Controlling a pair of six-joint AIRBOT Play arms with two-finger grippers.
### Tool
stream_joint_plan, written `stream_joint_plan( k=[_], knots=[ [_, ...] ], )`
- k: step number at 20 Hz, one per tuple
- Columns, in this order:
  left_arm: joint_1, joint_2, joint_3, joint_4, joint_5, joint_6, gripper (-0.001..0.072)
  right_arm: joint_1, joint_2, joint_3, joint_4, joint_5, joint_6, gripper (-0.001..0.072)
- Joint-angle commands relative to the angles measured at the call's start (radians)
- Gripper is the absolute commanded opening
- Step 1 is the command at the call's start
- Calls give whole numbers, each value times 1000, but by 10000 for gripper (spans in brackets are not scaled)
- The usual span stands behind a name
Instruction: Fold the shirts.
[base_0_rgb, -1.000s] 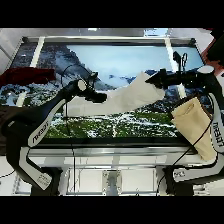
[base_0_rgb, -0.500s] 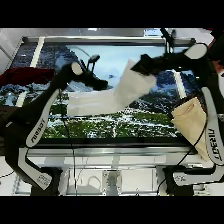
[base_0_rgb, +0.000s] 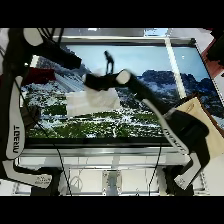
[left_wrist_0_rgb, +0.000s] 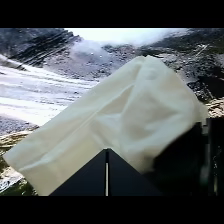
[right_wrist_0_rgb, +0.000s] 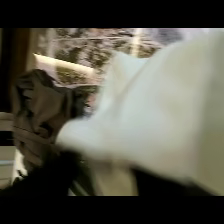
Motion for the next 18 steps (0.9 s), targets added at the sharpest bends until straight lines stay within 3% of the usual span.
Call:
stream_joint_plan(
  k=[1,4,7,9,11,13,16,18],
  knots=[
    [29,26,8,43,-60,1,12,115,-68,3,244,-270,-88,628],
    [34,26,8,44,-60,2,12,98,-66,56,274,-280,-202,621],
    [35,26,8,62,-63,12,12,10,-65,88,119,-175,-220,616],
    [35,26,8,96,-64,12,13,-87,-65,88,-56,-18,-142,614],
    [35,25,8,129,-47,12,12,-193,-66,88,-261,173,29,614],
    [35,24,1,137,-5,12,12,-285,-76,88,-380,322,134,615],
    [35,20,-12,137,25,11,13,-388,-130,86,-271,438,126,615],
    [35,20,-29,137,31,12,13,-426,-182,86,-143,452,57,617]
  ],
)
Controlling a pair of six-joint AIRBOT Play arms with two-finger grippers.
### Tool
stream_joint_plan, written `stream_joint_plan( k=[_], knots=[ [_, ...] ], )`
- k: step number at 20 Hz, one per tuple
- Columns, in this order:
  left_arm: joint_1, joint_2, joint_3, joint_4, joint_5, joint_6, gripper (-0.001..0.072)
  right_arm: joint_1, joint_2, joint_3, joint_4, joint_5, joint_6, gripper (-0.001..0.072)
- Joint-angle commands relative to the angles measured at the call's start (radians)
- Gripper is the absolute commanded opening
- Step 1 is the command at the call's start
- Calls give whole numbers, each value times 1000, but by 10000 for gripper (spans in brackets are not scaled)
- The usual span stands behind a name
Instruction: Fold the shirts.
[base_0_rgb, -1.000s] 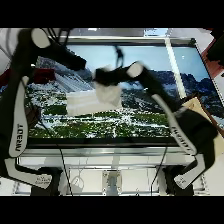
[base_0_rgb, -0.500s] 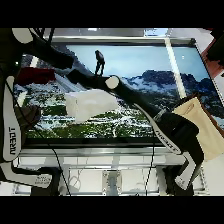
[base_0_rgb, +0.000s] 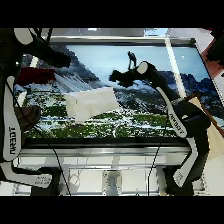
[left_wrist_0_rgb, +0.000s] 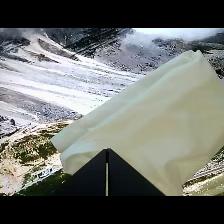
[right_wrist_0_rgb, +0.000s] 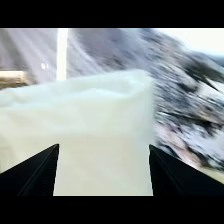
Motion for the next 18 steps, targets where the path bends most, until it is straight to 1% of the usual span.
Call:
stream_joint_plan(
  k=[1,2,4,8,10,13,14,15,16,17,18],
  knots=[
    [0,-2,-26,10,25,0,13,-87,-80,1,157,114,-76,624],
    [0,-2,-35,10,26,1,13,-92,-102,1,202,111,-108,624],
    [0,-2,-56,10,32,5,14,-89,-146,1,239,110,-131,624],
    [0,-2,-96,10,46,9,13,-63,-214,2,301,102,-134,623],
    [0,-4,-110,10,56,9,14,-42,-236,3,367,93,-142,621],
    [0,-9,-114,10,54,9,13,-7,-265,3,513,97,-180,612],
    [0,-11,-114,10,54,9,14,6,-267,3,541,103,-193,610],
    [0,-13,-114,10,53,9,13,23,-267,3,542,110,-193,583],
    [0,-14,-114,10,52,9,14,38,-267,3,541,128,-194,500],
    [0,-14,-114,10,50,9,14,50,-267,3,537,146,-205,372],
    [0,-14,-114,10,48,9,14,59,-267,3,541,159,-214,173]
  ],
)
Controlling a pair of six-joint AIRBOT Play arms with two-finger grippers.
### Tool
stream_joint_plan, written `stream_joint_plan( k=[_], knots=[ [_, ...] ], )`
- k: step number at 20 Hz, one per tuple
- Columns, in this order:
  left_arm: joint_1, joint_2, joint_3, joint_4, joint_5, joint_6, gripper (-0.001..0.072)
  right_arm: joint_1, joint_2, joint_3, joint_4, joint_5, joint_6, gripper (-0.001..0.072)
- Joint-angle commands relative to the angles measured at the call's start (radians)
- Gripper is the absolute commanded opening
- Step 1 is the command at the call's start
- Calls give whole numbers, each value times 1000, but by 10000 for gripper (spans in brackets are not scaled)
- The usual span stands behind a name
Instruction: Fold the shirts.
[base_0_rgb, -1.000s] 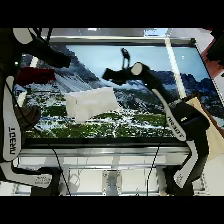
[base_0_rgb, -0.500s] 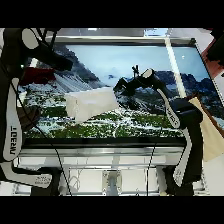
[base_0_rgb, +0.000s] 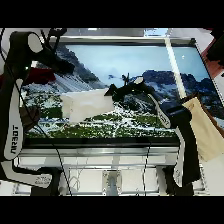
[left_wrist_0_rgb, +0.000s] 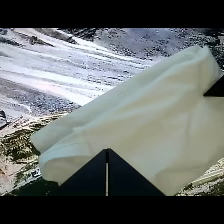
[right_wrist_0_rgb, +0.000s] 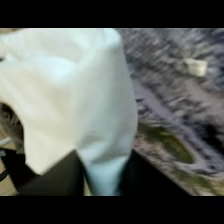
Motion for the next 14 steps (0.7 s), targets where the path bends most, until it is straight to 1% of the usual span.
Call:
stream_joint_plan(
  k=[1,2,4,5,7,10,14],
  knots=[
    [0,-3,-2,2,-7,1,14,37,-6,1,64,43,-26,34],
    [0,-3,-2,6,-12,0,13,37,-6,1,98,43,-43,31],
    [0,-3,-2,18,-24,3,14,15,4,2,172,40,-137,30],
    [0,-3,-2,23,-27,3,14,-3,18,2,181,34,-140,29],
    [0,-3,-2,38,-34,3,14,-53,72,2,133,24,-139,29],
    [0,-3,-2,40,-59,3,14,-167,203,1,-36,55,-98,29],
    [0,-3,-2,40,-111,2,13,-389,428,1,-340,193,70,30]
  ],
)
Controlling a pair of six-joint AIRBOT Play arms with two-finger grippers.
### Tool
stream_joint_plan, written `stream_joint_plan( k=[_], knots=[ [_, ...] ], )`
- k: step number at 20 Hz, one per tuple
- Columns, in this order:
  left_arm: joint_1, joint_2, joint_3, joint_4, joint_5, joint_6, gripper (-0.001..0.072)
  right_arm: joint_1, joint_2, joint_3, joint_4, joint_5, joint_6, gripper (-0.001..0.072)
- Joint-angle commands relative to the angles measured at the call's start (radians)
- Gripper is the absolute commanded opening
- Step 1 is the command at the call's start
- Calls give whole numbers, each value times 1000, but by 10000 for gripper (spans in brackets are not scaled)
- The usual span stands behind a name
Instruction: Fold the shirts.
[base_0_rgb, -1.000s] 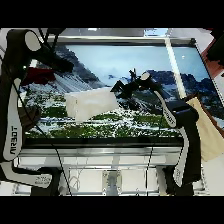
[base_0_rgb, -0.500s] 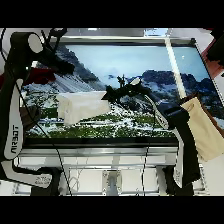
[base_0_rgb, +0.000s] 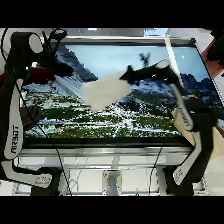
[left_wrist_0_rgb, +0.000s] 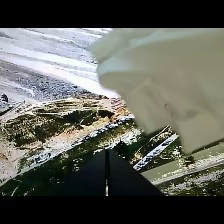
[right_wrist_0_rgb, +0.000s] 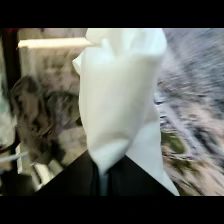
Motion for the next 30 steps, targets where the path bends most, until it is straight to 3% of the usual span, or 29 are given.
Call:
stream_joint_plan(
  k=[1,9,13,16,21,22,23,25,27,28,30],
  knots=[
    [0,0,0,3,-42,-2,14,-194,196,0,-298,144,142,30],
    [0,0,0,-68,-78,-34,14,-700,558,-3,-706,619,225,29],
    [0,0,0,-162,-111,-33,14,-877,614,-20,-813,616,246,28],
    [0,0,0,-213,-111,-34,13,-902,615,-114,-926,616,224,27],
    [0,0,0,-244,-136,-38,13,-902,615,-398,-1359,608,142,31],
    [0,0,0,-244,-134,-47,13,-913,615,-433,-1370,598,141,41],
    [0,0,0,-244,-131,-57,13,-921,615,-459,-1351,586,141,114],
    [0,0,0,-244,-132,-57,13,-922,615,-464,-1339,575,141,448],
    [0,0,0,-244,-129,-57,13,-914,615,-434,-1274,577,142,477],
    [0,0,0,-245,-121,-57,13,-906,615,-410,-1170,565,142,478],
    [0,0,0,-254,-89,-57,13,-883,616,-360,-817,485,140,477]
  ],
)
